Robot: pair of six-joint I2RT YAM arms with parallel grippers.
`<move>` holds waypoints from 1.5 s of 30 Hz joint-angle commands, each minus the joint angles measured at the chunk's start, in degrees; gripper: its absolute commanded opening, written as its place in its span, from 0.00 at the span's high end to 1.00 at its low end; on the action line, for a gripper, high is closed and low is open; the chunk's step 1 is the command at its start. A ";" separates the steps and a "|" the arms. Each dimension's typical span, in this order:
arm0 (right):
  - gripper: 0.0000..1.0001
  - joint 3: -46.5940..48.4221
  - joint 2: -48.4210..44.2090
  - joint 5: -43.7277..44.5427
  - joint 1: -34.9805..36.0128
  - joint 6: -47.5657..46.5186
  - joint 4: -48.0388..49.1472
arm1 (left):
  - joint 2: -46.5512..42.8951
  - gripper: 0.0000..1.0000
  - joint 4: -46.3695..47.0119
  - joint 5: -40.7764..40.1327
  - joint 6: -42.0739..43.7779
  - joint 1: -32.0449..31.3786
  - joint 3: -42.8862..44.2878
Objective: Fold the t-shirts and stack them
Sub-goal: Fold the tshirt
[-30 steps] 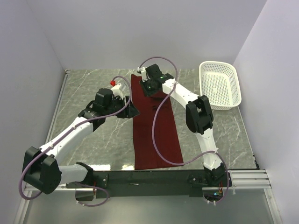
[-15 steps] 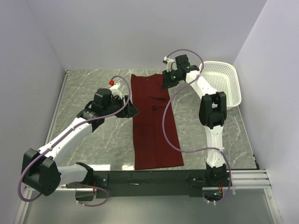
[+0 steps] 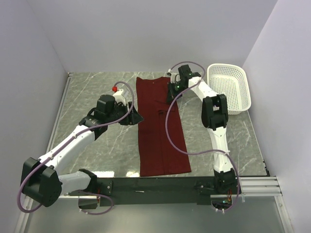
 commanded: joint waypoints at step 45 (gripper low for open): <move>0.17 -92.71 -92.56 2.76 15.99 -77.87 -4.50 | -32.86 0.02 -7.77 -17.82 59.86 -34.85 -16.42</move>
